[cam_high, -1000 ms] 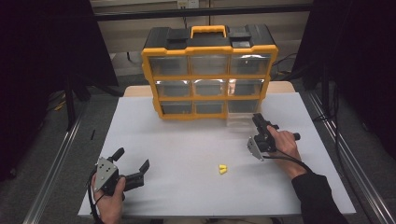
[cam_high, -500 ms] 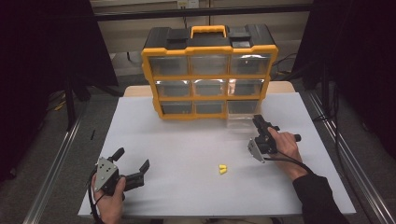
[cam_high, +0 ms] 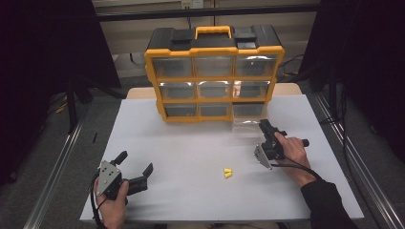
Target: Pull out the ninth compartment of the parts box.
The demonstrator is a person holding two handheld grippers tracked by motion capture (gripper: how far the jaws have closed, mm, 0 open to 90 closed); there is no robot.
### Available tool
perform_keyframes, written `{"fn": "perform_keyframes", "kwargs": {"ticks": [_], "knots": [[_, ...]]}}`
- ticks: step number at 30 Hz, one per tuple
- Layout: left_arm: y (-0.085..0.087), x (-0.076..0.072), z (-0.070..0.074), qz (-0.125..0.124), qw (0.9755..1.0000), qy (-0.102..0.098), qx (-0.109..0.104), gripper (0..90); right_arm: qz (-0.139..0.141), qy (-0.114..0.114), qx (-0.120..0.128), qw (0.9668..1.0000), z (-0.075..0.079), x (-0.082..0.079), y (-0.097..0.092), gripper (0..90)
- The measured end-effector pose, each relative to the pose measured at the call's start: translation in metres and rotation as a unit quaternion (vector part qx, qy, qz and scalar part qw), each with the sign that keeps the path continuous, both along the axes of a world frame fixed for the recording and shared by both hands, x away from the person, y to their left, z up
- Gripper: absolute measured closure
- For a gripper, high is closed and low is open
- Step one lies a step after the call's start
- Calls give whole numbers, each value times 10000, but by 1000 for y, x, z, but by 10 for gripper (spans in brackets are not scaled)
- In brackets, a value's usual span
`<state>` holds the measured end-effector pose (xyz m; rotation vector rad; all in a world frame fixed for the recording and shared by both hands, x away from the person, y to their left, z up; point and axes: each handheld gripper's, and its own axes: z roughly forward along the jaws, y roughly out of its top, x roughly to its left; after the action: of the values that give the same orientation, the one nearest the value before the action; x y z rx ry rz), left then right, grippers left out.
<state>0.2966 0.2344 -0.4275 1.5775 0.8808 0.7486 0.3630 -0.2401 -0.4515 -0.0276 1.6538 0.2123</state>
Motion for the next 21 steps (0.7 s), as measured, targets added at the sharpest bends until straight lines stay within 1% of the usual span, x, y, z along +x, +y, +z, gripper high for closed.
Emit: {"fn": "perform_keyframes", "kwargs": {"ticks": [2, 5, 10, 12, 13, 14, 18, 20, 21], "knots": [[0, 0, 0, 15, 10000, -6, 11, 18, 43, -3, -46, 10000, 1, -1, 0, 785], [0, 0, 0, 20, 10000, -2, 20, 19, 44, -4, -8, 10000, 0, -2, 0, 785], [0, 0, 0, 4, 10000, 14, 2, 19, 88, 3, -91, 9999, 0, -4, 1, 785], [0, 0, 0, 7, 10000, 14, 5, 19, 82, 12, -87, 9999, 0, -5, 1, 785], [-1, 0, 0, 4, 10000, 26, -22, 19, 104, 13, -118, 9999, 0, -4, 1, 784], [-1, 0, 0, -1, 10000, 32, -31, 18, 66, 21, -25, 10000, -1, -5, 0, 784], [-1, 0, 0, 1, 10000, 18, -1, 19, 89, 7, -83, 9999, -1, -5, -1, 782], [0, 0, 0, 6, 10000, 9, 9, 19, 65, 48, 18, 10000, -2, -5, -1, 780], [0, 1, 0, 10, 10000, 16, 5, 19, 65, 48, 18, 10000, -2, -5, -1, 780]]}}
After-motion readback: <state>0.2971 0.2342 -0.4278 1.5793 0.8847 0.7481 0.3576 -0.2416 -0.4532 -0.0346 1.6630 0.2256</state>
